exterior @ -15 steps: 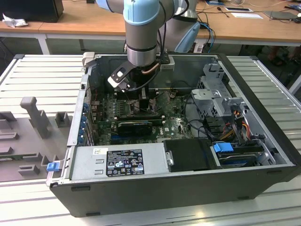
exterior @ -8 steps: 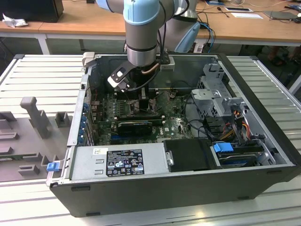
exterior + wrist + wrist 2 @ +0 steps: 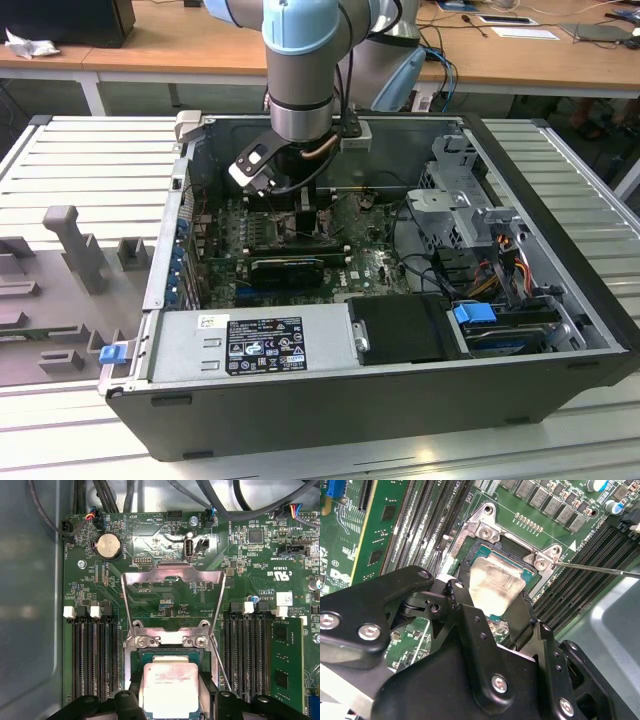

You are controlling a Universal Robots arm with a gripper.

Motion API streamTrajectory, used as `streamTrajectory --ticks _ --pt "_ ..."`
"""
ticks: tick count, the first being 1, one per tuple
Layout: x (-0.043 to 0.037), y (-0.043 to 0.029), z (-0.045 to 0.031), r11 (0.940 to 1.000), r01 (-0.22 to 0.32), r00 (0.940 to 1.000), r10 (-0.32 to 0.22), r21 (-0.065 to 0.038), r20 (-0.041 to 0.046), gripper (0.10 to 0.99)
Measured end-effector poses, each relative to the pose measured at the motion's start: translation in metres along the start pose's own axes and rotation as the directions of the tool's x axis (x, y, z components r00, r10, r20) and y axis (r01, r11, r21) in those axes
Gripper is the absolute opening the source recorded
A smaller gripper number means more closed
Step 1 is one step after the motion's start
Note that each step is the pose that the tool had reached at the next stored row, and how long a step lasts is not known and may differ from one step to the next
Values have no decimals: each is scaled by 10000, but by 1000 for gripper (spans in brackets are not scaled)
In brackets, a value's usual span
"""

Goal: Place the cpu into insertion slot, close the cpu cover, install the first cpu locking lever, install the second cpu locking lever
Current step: 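Place the cpu into insertion slot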

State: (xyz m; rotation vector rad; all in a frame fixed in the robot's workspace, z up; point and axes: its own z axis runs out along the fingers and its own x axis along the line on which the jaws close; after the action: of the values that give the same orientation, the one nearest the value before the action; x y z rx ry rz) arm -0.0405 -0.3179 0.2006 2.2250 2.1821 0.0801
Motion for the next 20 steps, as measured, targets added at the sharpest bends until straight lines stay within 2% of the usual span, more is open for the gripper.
streamTrajectory --ticks 1,5,12,14,15,20 --pt "0 0 0 10000 0 10000 0 0 1 604" --pt "0 1 -24 10000 -1 10000 1 0 2 604" --pt "2 6 -121 10000 -1 10000 1 0 3 604" --pt "3 9 -169 10000 0 10000 0 1 12 604" --pt "3 10 -185 10000 1 10000 -1 1 15 588" --pt "5 12 -227 10000 -2 10000 2 0 15 278"
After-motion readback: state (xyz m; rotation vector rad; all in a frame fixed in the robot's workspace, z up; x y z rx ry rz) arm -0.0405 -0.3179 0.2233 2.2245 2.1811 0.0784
